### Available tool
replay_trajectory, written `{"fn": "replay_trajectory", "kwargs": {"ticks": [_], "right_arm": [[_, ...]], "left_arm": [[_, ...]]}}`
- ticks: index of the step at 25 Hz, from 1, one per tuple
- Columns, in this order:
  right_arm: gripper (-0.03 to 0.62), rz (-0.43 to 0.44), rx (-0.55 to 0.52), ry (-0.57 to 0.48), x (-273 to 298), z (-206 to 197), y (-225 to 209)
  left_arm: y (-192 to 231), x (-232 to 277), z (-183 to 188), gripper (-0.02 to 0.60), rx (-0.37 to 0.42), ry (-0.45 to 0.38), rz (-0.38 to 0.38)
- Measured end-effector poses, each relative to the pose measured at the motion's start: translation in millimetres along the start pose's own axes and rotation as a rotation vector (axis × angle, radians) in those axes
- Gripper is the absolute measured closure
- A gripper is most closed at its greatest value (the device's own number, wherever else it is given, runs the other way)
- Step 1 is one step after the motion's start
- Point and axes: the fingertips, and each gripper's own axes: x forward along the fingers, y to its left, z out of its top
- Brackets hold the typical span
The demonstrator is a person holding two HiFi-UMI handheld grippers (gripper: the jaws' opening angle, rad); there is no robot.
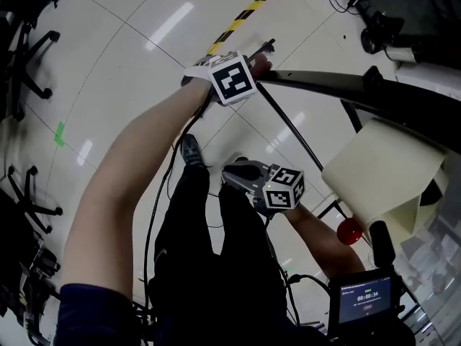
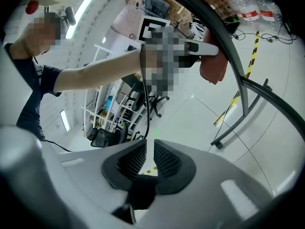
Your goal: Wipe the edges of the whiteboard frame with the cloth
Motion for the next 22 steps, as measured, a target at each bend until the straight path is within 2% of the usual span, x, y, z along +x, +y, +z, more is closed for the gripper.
{"fn": "replay_trajectory", "kwargs": {"ticks": [7, 16, 19, 22], "right_arm": [[0.543, -0.017, -0.024, -0.017, -11.1, 15.7, 9.3], [0.543, 0.01, -0.097, 0.058, -8.0, 18.6, 36.8], [0.543, 0.012, -0.124, 0.065, -8.8, 25.6, 47.6], [0.543, 0.008, -0.157, 0.06, -9.0, 36.0, 61.5]], "left_arm": [[-10.0, -36.0, 29.9, 0.512, 0.007, -0.036, 0.0], [-30.1, -77.3, 58.4, 0.512, 0.047, -0.054, 0.004], [-41.9, -89.1, 71.8, 0.512, 0.059, -0.07, -0.025], [-43.9, -108.4, 83.6, 0.512, 0.081, -0.082, 0.004]]}}
